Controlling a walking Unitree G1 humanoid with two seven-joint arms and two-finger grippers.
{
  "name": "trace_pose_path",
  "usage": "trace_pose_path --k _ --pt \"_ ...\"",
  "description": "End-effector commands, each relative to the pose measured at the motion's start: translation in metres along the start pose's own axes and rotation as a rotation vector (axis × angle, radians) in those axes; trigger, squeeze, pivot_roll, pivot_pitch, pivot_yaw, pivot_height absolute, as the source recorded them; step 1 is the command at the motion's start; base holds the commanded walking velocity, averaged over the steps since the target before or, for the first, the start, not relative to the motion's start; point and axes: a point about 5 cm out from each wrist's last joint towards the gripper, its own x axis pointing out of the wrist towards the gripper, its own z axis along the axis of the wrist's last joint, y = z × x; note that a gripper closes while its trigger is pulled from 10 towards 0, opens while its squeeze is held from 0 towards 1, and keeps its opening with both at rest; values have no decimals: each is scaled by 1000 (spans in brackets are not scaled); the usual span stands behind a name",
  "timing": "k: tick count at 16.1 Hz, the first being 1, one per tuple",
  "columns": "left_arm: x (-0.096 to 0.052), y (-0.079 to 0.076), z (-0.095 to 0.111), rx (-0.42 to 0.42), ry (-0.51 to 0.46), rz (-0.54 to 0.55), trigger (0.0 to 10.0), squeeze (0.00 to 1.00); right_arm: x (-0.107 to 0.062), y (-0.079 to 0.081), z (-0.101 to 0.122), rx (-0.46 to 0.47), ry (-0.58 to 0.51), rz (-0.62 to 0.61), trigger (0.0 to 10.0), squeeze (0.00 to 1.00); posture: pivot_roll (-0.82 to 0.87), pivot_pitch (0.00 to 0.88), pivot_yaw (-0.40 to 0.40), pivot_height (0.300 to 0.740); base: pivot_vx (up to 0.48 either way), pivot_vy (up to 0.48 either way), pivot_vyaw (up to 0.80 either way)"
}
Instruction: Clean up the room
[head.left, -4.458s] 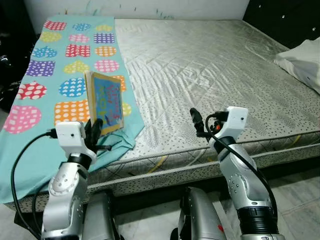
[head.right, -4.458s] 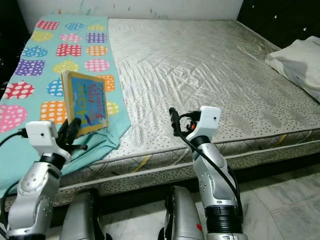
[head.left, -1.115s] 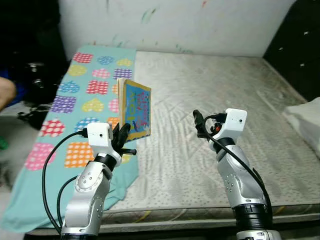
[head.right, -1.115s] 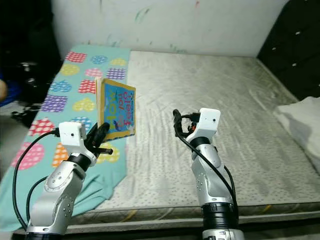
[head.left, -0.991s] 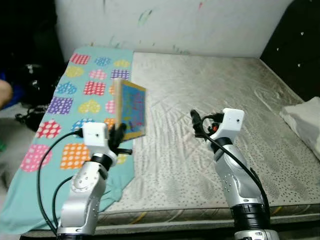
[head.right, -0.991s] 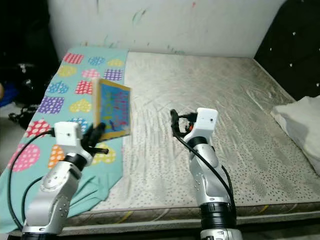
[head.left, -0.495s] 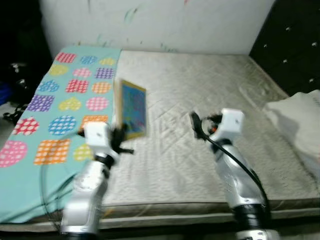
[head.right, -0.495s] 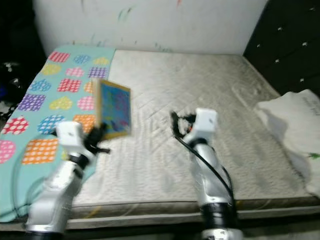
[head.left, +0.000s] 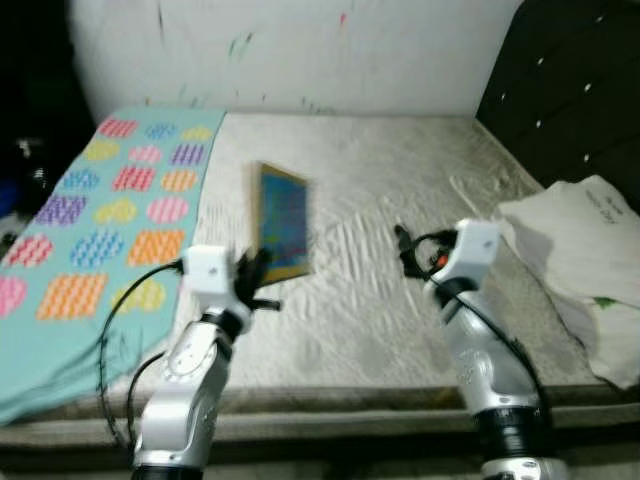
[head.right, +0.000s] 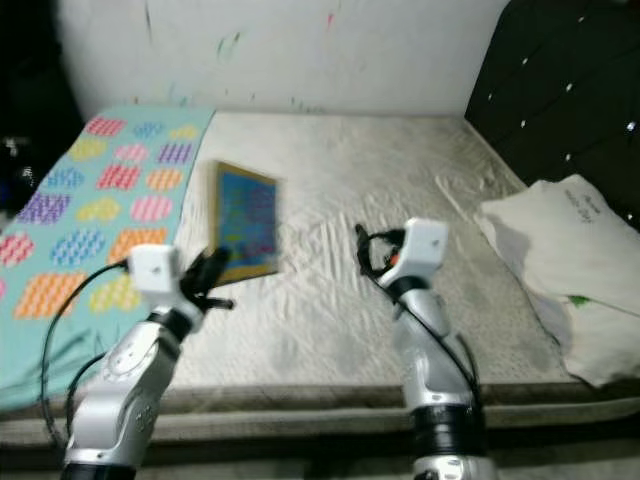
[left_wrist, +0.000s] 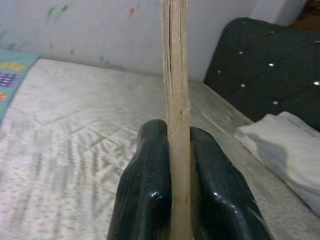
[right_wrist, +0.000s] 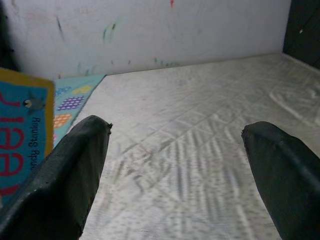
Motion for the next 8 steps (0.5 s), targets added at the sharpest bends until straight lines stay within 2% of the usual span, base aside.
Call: trace_pose_path --k 1,7,8 --pt "0 3 10 8 -43 14 10000 0 1 6 2 1 -8 16 10000 0 -58 0 -56 740 0 -300 0" --pt "1 3 10 7 -45 12 10000 0 1 6 2 0 -10 16 10000 0 -59 0 -56 740 0 -307 0" --pt "1 3 11 4 -49 11 10000 0 1 6 2 -1 -10 16 10000 0 -59 0 -56 740 0 0 0"
